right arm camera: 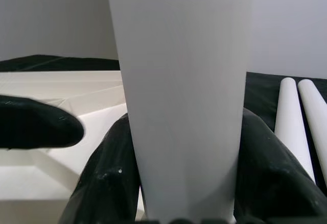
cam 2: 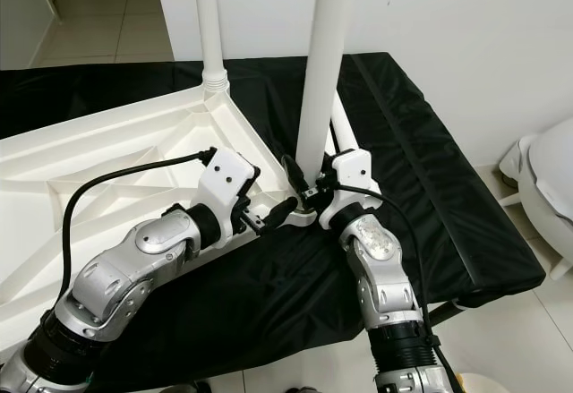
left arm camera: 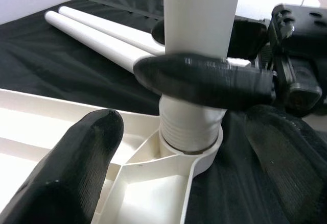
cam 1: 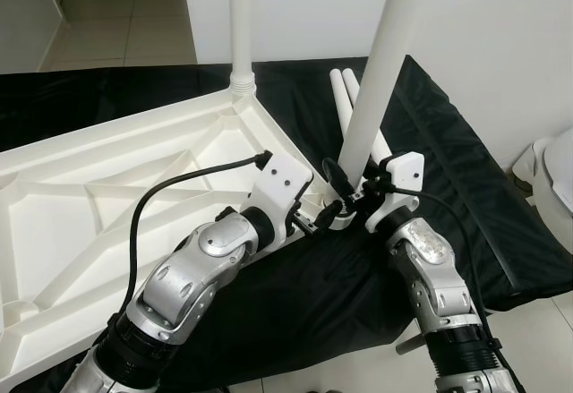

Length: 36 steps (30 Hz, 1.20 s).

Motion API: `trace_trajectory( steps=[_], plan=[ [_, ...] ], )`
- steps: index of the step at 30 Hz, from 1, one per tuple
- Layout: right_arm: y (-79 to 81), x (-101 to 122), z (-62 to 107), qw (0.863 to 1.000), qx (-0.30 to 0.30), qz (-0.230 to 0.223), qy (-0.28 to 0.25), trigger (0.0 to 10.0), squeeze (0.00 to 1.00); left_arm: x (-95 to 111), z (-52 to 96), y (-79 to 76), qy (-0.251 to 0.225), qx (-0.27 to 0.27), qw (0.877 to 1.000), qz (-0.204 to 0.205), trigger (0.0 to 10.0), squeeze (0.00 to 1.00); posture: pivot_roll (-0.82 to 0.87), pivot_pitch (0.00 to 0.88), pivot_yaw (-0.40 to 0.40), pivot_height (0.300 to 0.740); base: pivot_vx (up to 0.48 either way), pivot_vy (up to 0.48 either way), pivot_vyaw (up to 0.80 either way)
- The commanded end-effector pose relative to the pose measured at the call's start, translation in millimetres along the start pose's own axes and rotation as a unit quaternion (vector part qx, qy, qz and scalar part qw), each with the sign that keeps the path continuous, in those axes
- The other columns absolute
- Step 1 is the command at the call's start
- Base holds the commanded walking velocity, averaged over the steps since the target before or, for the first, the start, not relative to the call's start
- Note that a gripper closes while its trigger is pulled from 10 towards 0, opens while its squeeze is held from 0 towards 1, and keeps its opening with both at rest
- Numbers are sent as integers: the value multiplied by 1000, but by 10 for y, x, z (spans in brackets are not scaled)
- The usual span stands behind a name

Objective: Building children table

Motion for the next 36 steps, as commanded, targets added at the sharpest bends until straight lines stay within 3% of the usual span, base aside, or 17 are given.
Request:
trace_trajectory(
  steps=[1,14,19,24,36],
  plan=[
    [36,-184,76,999,9,6,37,10000,0,74,22,-152,-18,-63,998,-2,10000,0,17,142,-17,740,0,0,0],
    [18,-183,174,999,15,29,42,10000,0,56,49,-159,-15,-67,998,2,10000,0,7,147,-16,740,0,0,0],
    [-26,-176,193,999,-1,4,32,10000,0,11,74,-162,-8,-73,997,-7,10000,0,12,148,-16,740,0,0,0],
    [-130,-200,217,998,-36,-54,26,10000,0,12,92,-156,-8,-73,997,-8,10000,0,15,148,-12,740,0,0,0],
    [-230,-309,175,993,-69,-76,59,10000,0,42,95,-157,-12,-73,997,-8,10000,0,18,147,-17,740,0,0,0]
  ],
)
Point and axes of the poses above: a point about 5 cm out from each wrist's last joint towards the gripper, its own z axis pointing back from the gripper into the wrist, its own x axis along the axis of the wrist's last joint, y = z × x, the point moved 6 cm from there along -z, pointing out of the wrist towards the gripper, and after that the axes turned 13 degrees about -z, right-handed, at the moved point
